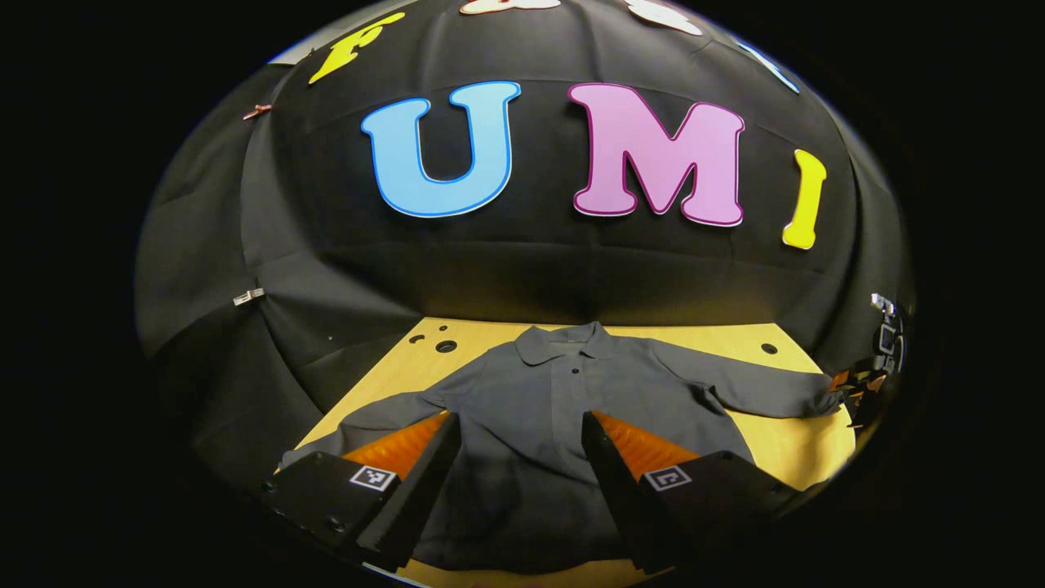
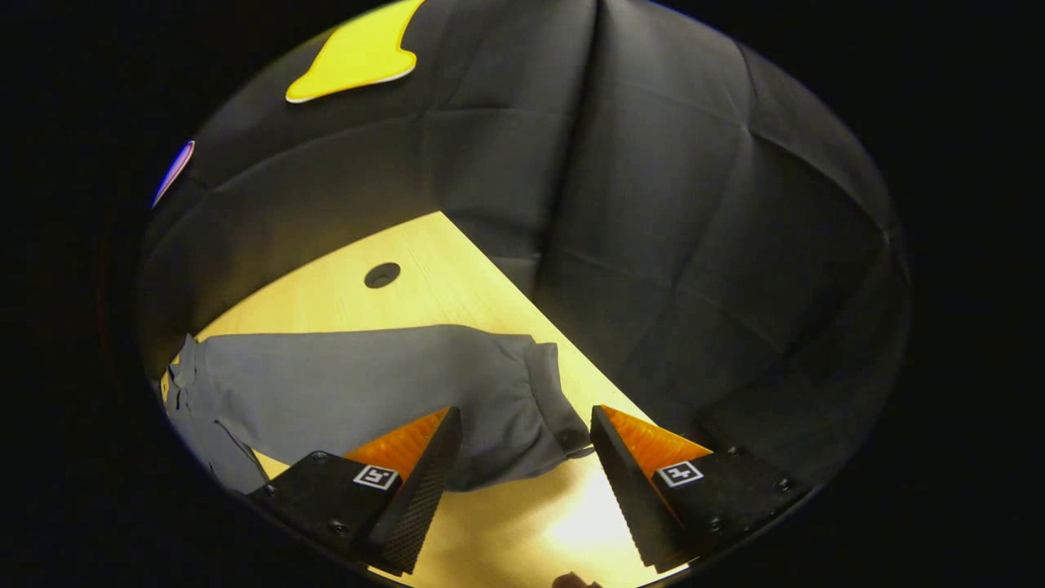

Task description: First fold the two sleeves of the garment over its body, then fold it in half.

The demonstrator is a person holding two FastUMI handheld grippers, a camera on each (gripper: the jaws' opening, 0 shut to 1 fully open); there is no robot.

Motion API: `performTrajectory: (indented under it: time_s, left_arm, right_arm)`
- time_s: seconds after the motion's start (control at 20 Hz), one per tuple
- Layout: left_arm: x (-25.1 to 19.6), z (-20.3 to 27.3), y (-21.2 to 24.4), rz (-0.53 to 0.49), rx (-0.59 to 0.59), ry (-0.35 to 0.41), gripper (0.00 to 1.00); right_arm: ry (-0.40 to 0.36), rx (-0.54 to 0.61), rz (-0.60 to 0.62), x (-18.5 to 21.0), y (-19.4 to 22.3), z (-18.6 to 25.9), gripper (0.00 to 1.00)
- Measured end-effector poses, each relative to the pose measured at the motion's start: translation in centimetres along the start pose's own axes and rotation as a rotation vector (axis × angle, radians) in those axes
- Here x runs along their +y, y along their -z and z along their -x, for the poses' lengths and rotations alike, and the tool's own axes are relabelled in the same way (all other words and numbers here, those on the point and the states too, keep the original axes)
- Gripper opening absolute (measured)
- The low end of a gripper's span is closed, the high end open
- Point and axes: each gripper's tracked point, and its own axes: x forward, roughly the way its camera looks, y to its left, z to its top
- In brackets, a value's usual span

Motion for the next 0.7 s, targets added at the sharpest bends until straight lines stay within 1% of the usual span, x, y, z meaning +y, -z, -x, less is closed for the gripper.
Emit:
performTrajectory:
  time_s: [0.15,0.25,0.4,0.5,0.55,0.6,0.65,0.7]
  left_arm:
    - [0.0,-0.2,0.2,0.002,0.009,-0.005,0.94]
    - [-0.4,-0.5,0.3,0.010,0.016,-0.002,0.95]
    - [-0.8,-0.7,0.6,0.022,0.027,0.006,0.95]
    - [-0.7,-0.7,0.6,0.026,0.027,0.001,0.95]
    - [-0.6,-0.8,0.5,0.029,0.026,-0.002,0.95]
    - [-0.7,-0.8,0.6,0.035,0.028,-0.003,0.95]
    - [-0.6,-0.7,0.6,0.045,0.035,-0.007,0.95]
    - [-0.7,-0.8,0.8,0.053,0.040,-0.007,0.95]
  right_arm:
    - [-0.010,0.053,-0.050,0.0,-0.4,-0.2,0.98]
    - [-0.003,0.074,-0.046,-0.4,-1.1,0.3,0.99]
    - [-0.007,0.096,-0.023,0.0,-0.3,-0.1,0.98]
    - [-0.016,0.145,-0.015,0.0,0.4,-0.3,0.98]
    - [-0.014,0.115,-0.016,-0.2,-0.6,-0.2,0.99]
    - [-0.017,0.129,-0.016,0.0,-0.1,-0.4,1.00]
    - [-0.015,0.116,-0.020,-0.1,-0.2,0.2,0.98]
    - [-0.017,0.125,-0.016,0.0,0.1,-0.2,1.00]
